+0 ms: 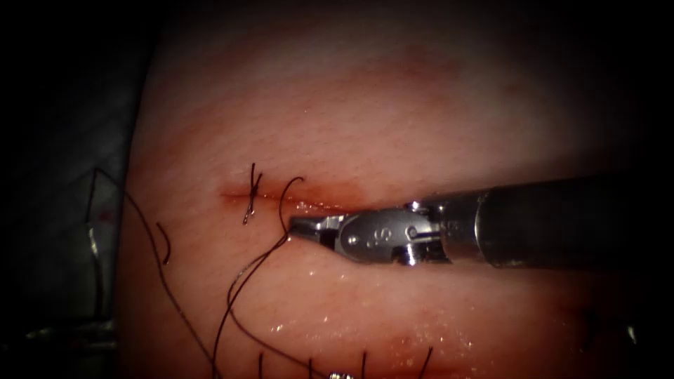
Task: Wound Closure
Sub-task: Using the right hands, pull the full length of suture through the skin until a tail remains.
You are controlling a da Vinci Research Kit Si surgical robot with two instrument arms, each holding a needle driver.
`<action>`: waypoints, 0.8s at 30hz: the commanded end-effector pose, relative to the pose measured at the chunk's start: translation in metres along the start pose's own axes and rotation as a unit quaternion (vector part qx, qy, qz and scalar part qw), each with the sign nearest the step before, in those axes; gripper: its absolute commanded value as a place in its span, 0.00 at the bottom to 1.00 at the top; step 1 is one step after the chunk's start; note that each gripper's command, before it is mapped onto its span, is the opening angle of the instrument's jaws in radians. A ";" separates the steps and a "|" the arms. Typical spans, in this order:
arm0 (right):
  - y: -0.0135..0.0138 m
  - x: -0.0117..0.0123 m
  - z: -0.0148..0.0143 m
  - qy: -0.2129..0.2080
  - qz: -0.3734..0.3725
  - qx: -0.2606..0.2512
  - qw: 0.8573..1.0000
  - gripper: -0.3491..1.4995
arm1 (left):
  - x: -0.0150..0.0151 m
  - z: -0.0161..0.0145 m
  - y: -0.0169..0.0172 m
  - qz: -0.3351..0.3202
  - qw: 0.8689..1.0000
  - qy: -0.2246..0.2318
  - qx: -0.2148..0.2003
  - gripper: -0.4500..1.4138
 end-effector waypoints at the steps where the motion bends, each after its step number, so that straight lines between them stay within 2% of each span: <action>1: -0.0014 0.0001 -0.0005 0.000 0.001 0.003 1.000 0.00 | -0.0005 0.0006 0.0004 0.000 1.000 0.001 -0.001 0.00; 8: -0.0068 0.0026 -0.0059 0.005 -0.001 0.017 1.000 0.00 | -0.0008 0.0006 0.0001 -0.001 1.000 0.001 -0.001 0.00; 16: -0.0144 0.0075 -0.0123 0.009 -0.012 0.047 0.999 0.00 | -0.0013 0.0001 -0.0004 -0.003 1.000 0.004 -0.004 0.00; 24: -0.0208 0.0123 -0.0151 0.021 -0.029 0.089 0.995 0.00 | -0.0015 0.0003 -0.0004 -0.003 1.000 0.003 -0.004 0.00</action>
